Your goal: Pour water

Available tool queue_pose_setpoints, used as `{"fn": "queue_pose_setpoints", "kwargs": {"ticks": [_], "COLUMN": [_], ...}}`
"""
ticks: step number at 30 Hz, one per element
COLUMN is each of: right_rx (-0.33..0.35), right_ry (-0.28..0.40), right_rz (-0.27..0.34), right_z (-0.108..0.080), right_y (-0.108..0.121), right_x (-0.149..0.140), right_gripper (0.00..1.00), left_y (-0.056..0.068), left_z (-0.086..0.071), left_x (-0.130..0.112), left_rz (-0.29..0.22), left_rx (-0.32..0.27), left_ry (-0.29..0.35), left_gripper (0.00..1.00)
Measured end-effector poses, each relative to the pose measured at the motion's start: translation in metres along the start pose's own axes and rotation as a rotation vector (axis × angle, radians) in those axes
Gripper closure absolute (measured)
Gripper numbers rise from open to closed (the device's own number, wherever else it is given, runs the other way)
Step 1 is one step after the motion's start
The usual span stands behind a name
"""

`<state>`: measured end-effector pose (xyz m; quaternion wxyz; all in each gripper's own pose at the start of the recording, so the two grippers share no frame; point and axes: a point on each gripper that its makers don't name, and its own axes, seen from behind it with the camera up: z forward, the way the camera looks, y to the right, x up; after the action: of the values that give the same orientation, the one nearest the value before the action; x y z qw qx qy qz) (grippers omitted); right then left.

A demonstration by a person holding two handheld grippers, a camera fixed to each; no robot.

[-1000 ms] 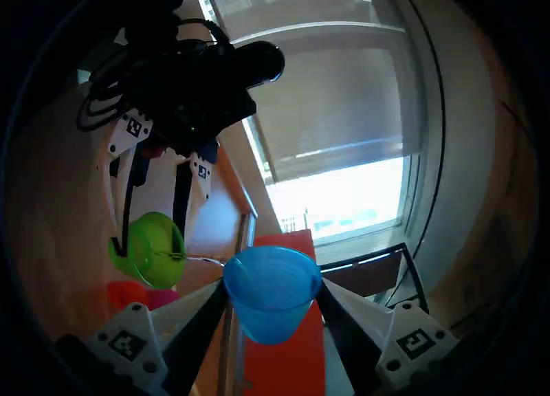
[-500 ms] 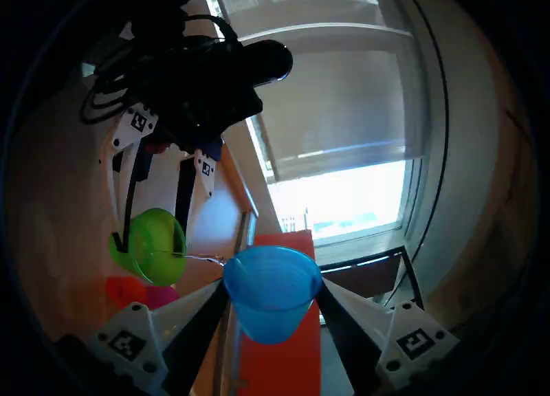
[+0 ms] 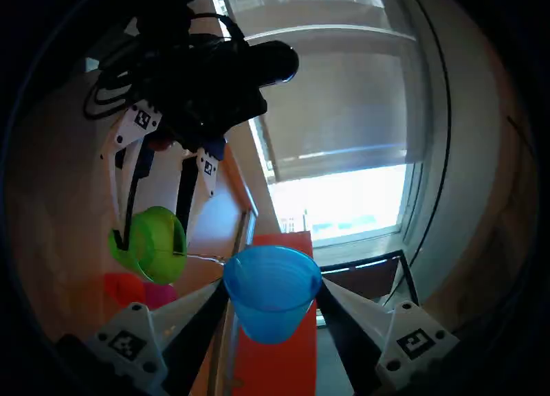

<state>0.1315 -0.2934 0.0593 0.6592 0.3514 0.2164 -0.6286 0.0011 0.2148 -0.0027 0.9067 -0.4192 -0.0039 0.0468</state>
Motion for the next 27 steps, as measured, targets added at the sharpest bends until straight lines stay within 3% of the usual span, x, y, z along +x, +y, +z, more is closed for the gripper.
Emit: {"fn": "queue_pose_setpoints", "kwargs": {"ticks": [27], "right_rx": [0.004], "right_ry": [-0.006], "right_rz": [-0.059], "right_z": [-0.0002], "right_y": [0.0016], "right_x": [-0.0021], "right_gripper": [0.10], "left_y": [-0.0021], "left_z": [0.0004], "left_x": [0.0021], "left_rz": [-0.002], "left_rx": [0.004], "left_ry": [0.005], "left_gripper": [0.12]}}
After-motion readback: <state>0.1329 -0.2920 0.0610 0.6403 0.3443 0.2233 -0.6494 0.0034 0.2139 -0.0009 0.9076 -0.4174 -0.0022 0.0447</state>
